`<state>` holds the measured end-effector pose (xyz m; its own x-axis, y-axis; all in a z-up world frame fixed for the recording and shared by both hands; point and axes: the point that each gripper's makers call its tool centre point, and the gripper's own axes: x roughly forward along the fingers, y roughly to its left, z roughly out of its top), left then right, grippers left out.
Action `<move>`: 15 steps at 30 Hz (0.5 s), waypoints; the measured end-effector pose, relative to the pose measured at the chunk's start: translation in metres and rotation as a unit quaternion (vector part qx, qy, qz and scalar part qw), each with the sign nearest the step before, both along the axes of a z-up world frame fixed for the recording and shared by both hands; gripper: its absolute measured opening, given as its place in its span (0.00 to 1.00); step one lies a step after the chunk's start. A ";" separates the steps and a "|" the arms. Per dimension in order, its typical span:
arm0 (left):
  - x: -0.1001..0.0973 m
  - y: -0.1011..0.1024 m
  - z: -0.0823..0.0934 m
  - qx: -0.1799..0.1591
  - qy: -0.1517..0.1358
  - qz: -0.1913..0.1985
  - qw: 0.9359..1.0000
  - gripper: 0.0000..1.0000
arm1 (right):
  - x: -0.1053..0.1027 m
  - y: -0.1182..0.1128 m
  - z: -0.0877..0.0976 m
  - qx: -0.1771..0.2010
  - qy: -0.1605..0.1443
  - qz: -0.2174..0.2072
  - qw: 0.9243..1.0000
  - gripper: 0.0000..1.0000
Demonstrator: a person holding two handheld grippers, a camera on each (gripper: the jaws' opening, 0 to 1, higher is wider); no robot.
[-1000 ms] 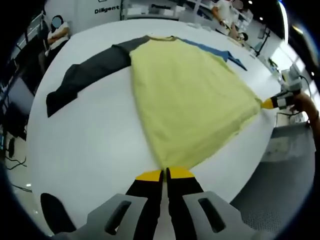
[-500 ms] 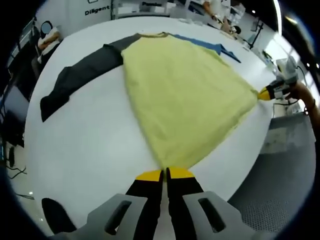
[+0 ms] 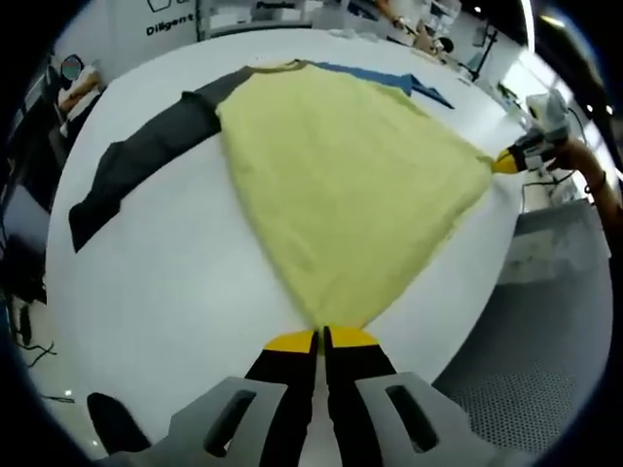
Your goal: Fold the garment on the visible template until the final outline fits inside the template.
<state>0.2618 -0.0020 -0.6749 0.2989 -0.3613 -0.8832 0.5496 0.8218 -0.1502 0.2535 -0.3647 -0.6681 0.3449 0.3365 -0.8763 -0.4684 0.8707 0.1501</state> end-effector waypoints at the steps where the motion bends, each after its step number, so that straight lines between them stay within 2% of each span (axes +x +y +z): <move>1: -0.001 -0.001 -0.001 -0.001 0.001 0.000 1.000 0.03 | -0.001 0.000 -0.001 -0.001 0.002 -0.003 1.000 0.00; 5: -0.004 -0.001 -0.007 0.003 0.002 0.005 1.000 0.03 | -0.004 0.001 -0.007 -0.007 0.004 0.002 1.000 0.00; 9: -0.002 -0.001 -0.005 0.000 -0.007 0.019 1.000 0.04 | -0.003 0.000 -0.010 -0.008 0.005 -0.006 1.000 0.00; 15: -0.001 -0.001 -0.004 -0.009 -0.029 0.045 0.999 0.05 | -0.003 -0.002 -0.014 0.001 0.012 -0.041 0.999 0.00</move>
